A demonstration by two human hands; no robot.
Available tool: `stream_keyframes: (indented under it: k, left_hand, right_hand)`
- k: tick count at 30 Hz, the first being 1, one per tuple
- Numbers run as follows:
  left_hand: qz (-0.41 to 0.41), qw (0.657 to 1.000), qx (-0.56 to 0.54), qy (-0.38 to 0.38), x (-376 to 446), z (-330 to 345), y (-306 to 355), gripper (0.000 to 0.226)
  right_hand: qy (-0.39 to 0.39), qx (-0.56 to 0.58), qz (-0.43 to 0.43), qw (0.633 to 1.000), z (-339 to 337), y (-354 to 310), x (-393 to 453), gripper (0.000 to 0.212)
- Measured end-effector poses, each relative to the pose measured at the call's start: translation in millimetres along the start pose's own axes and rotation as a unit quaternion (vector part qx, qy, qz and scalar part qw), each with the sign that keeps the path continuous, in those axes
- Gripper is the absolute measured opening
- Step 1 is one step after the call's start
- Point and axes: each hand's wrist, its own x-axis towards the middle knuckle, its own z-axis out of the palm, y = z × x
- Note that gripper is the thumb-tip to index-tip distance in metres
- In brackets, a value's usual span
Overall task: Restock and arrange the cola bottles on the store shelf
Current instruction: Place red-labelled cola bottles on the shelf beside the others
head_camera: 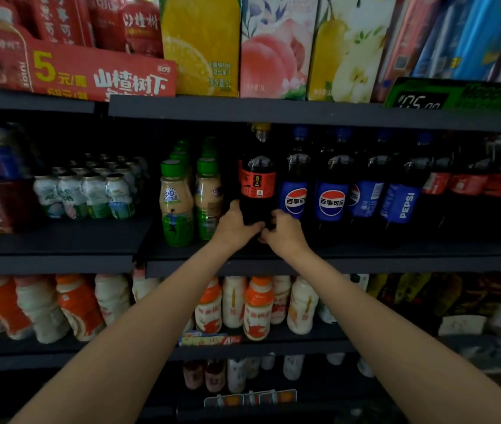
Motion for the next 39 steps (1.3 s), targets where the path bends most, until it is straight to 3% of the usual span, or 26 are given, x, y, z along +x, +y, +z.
stream_keyframes:
  k: [4, 7, 10, 16, 17, 19, 20, 22, 27, 35, 39]
  left_hand:
    - [-0.01, 0.998, 0.051, 0.04, -1.3, -4.9, -2.4, 0.06]
    - [-0.01, 0.994, 0.096, 0.046, -5.1, -16.1, -6.7, 0.058]
    - [-0.004, 0.995, 0.093, 0.041, -7.6, -29.4, -13.1, 0.057]
    - [0.002, 0.992, 0.087, 0.088, -14.5, -48.1, -22.9, 0.054]
    - [0.003, 0.991, 0.088, 0.098, -15.7, -49.0, -24.3, 0.054]
    - [0.004, 0.989, 0.091, 0.113, -15.8, -49.6, -27.0, 0.058]
    - [0.004, 0.989, 0.092, 0.117, -15.5, -49.1, -27.6, 0.059]
    - [0.003, 0.987, 0.098, 0.125, -16.5, -48.0, -26.7, 0.06]
    - [-0.007, 0.98, 0.119, 0.157, -18.2, -53.9, -30.7, 0.068]
    - [0.015, 0.982, 0.15, 0.117, -19.1, -61.1, -34.2, 0.062]
    - [0.025, 0.984, 0.155, 0.089, -16.8, -69.7, -39.8, 0.058]
  right_hand:
    - [0.001, 0.015, -0.017, 1.0, 6.4, 0.7, 0.7, 0.023]
    - [-0.029, 0.013, -0.022, 0.999, 13.7, -5.0, 4.4, 0.036]
    - [-0.055, 0.013, -0.016, 0.998, 21.7, -13.6, 9.4, 0.046]
    - [-0.135, 0.055, -0.034, 0.989, 19.7, -23.8, 14.6, 0.042]
    - [-0.114, 0.061, -0.031, 0.991, 15.2, -26.5, 15.9, 0.043]
    - [0.006, 0.031, -0.039, 0.999, 6.0, -31.6, 21.1, 0.04]
    - [0.074, -0.02, -0.056, 0.995, 2.8, -34.6, 25.1, 0.039]
    - [0.129, -0.118, -0.077, 0.982, 3.6, -42.0, 30.6, 0.047]
    - [0.107, -0.12, 0.0, 0.987, 28.8, -46.3, 43.3, 0.077]
    - [0.116, -0.057, 0.134, 0.983, 60.3, -33.1, 47.7, 0.068]
    - [0.11, -0.05, 0.147, 0.982, 58.3, -31.5, 52.8, 0.068]
